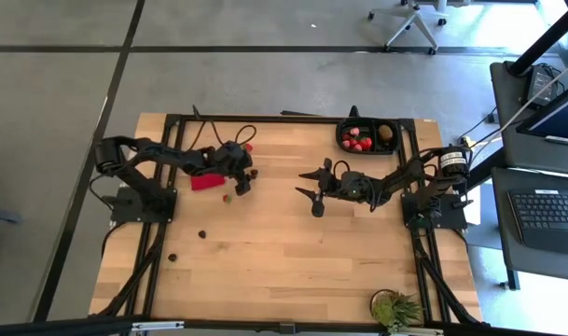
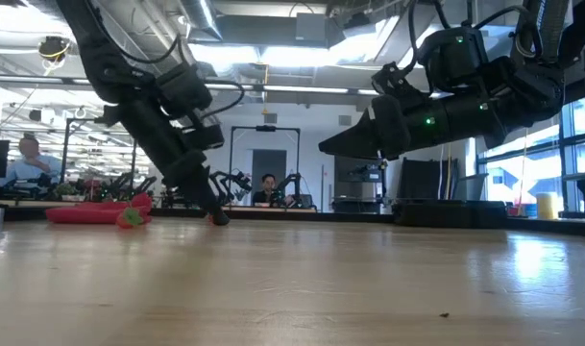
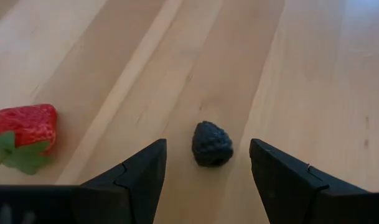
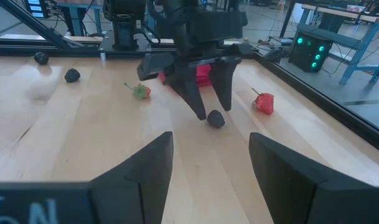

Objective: Pick and placing Produce into tupperware
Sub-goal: Put the black raspberry into the black bin

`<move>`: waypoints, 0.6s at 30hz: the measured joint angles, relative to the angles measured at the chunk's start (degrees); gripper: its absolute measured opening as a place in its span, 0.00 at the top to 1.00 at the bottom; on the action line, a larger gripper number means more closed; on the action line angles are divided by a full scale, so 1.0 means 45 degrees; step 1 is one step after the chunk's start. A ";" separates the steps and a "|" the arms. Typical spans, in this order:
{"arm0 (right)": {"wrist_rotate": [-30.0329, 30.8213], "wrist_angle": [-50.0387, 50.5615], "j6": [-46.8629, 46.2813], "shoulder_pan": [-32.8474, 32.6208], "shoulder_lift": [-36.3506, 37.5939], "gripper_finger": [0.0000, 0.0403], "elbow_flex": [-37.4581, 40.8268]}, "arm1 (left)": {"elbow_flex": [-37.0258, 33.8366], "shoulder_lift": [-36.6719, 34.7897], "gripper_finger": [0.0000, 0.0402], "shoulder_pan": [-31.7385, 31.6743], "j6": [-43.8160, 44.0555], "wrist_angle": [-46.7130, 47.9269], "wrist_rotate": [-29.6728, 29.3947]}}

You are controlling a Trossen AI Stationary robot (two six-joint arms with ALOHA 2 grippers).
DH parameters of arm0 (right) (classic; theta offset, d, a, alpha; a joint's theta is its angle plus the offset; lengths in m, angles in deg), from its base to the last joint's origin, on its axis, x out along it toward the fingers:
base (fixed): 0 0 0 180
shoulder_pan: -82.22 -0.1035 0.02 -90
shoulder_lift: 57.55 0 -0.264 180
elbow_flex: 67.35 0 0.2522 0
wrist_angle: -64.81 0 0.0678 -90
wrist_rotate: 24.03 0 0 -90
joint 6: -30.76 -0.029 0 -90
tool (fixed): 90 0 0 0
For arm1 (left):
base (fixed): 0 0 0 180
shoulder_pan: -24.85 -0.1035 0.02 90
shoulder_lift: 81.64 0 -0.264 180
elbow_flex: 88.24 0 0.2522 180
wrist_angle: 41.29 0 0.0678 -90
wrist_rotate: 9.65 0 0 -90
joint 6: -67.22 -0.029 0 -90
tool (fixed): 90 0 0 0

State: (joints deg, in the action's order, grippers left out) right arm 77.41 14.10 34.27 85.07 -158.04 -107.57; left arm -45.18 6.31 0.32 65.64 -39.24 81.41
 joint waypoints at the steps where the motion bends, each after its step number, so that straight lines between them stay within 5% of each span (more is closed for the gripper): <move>1: 0.0000 0.0000 0.0000 0.0001 0.0000 0.47 0.0000 | 0.0000 0.0058 0.45 0.0000 -0.0003 -0.0028 -0.0006; 18: 0.0000 0.0010 0.0000 0.0001 0.0000 0.47 0.0000 | 0.0016 0.1266 0.45 0.0155 0.0324 -0.1108 0.0009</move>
State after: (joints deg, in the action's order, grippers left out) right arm 77.41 14.14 34.27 85.07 -158.04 -107.57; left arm -45.10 12.01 1.02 67.10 -44.23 81.45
